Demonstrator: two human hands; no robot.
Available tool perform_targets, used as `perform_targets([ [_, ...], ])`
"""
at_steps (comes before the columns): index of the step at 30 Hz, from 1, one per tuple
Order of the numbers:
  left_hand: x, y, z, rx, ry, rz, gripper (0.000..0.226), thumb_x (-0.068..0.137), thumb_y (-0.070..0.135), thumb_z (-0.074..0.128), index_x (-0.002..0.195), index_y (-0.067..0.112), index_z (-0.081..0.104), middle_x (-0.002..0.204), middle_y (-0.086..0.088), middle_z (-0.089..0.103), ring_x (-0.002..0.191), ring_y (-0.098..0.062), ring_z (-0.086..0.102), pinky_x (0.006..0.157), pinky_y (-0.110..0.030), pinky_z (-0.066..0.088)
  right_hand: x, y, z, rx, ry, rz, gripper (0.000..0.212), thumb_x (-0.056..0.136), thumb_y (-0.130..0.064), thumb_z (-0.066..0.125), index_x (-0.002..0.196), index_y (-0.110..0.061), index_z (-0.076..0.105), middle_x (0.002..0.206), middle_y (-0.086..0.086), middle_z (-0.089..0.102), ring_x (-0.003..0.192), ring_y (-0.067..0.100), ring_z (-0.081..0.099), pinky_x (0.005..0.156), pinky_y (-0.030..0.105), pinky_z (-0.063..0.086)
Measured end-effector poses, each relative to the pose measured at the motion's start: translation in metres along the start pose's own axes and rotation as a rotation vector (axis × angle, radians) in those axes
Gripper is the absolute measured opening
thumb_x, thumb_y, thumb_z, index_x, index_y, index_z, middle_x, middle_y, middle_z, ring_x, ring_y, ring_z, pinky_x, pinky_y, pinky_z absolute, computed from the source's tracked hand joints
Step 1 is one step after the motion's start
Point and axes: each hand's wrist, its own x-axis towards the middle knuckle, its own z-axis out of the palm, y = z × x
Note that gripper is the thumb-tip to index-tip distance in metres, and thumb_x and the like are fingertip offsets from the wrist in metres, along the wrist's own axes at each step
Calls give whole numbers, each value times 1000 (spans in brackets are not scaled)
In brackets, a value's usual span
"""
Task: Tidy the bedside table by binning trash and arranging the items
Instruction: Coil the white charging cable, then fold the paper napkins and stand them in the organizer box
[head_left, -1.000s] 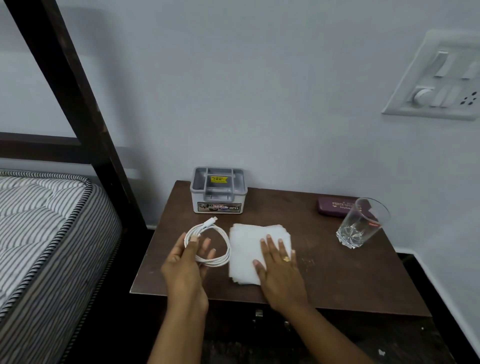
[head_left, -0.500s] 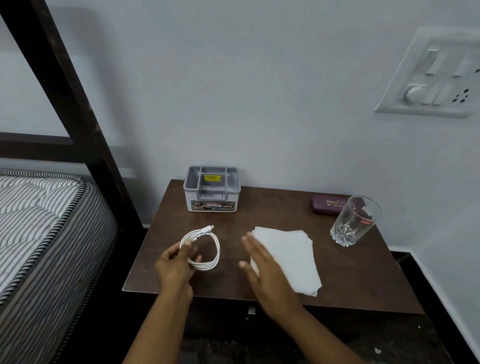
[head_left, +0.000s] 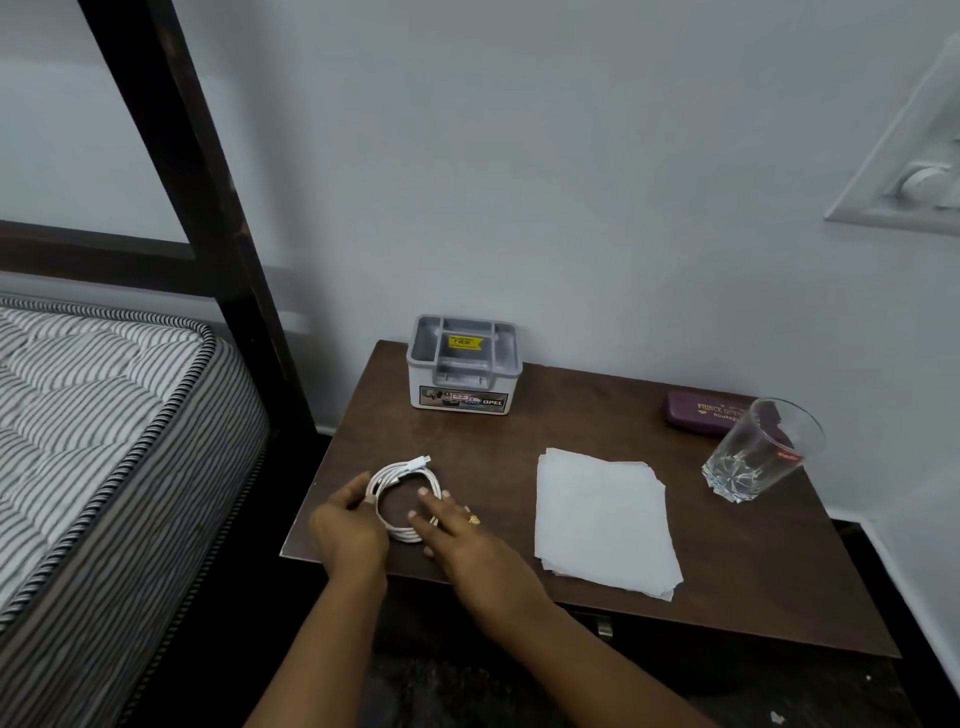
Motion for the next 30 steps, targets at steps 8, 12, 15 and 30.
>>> perform_targets([
  [8, -28, 25, 3, 361, 174, 151, 31, 84, 17, 64, 112, 31, 65, 131, -1, 45, 125, -28, 37, 100, -49, 32, 79, 20, -65, -118, 495, 130, 45, 88, -4, 55, 133, -6, 49, 141, 13, 47, 136, 30, 38, 112, 44, 30],
  [12, -42, 34, 7, 398, 118, 246, 28, 85, 17, 64, 108, 32, 64, 127, 3, 45, 123, -22, 36, 99, -46, 31, 114, 35, -95, -349, 374, 267, 41, 86, -2, 55, 125, -11, 51, 131, 12, 51, 130, 31, 39, 111, 48, 28],
  [15, -41, 36, 10, 409, 120, 230, 27, 85, 18, 64, 107, 33, 64, 126, 5, 46, 123, -21, 36, 98, -44, 32, 117, 44, -102, -432, 269, 273, 34, 83, 0, 55, 115, -10, 58, 126, 12, 53, 120, 31, 46, 101, 42, 35],
  [30, -52, 38, 14, 406, 76, 191, 22, 87, 17, 60, 100, 34, 66, 131, 4, 48, 126, -25, 38, 102, -44, 29, 61, 16, -89, -515, 168, 240, 40, 86, -3, 50, 122, -18, 57, 123, 8, 57, 113, 32, 51, 98, 42, 35],
])
